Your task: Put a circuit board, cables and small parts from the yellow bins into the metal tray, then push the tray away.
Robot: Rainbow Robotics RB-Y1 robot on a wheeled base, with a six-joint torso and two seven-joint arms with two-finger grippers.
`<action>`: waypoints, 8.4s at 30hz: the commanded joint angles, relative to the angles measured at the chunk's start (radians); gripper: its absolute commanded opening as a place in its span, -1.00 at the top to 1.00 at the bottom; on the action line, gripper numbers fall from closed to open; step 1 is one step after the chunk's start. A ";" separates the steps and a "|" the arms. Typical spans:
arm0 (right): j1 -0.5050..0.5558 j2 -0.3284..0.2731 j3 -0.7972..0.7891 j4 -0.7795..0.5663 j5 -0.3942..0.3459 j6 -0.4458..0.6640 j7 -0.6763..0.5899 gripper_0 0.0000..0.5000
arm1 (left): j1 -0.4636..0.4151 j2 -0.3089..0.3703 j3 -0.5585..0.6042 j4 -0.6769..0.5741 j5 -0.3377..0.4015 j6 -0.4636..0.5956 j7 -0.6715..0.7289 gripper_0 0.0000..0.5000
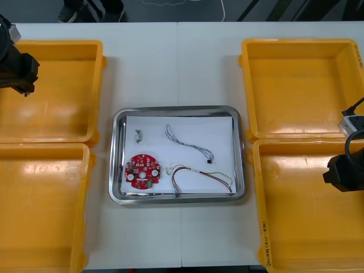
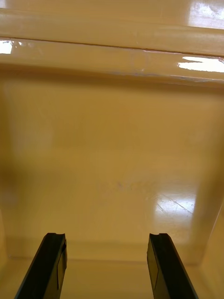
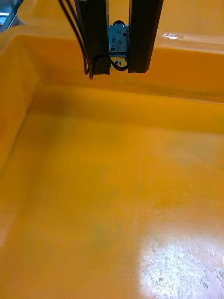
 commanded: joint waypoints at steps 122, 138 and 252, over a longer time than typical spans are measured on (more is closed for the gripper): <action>0.013 -0.007 -0.033 -0.006 -0.007 -0.008 0.049 -1.00 | 0.060 -0.343 -0.535 -0.435 -0.156 -0.029 0.579 -1.00; 0.013 -0.007 -0.033 -0.006 -0.007 -0.008 0.049 -1.00 | 0.060 -0.248 -0.376 -0.644 -0.056 0.015 0.593 -1.00; -0.392 0.015 0.502 0.014 0.006 -0.099 0.542 -1.00 | 0.967 0.121 0.362 -0.958 0.404 -0.057 -0.084 -1.00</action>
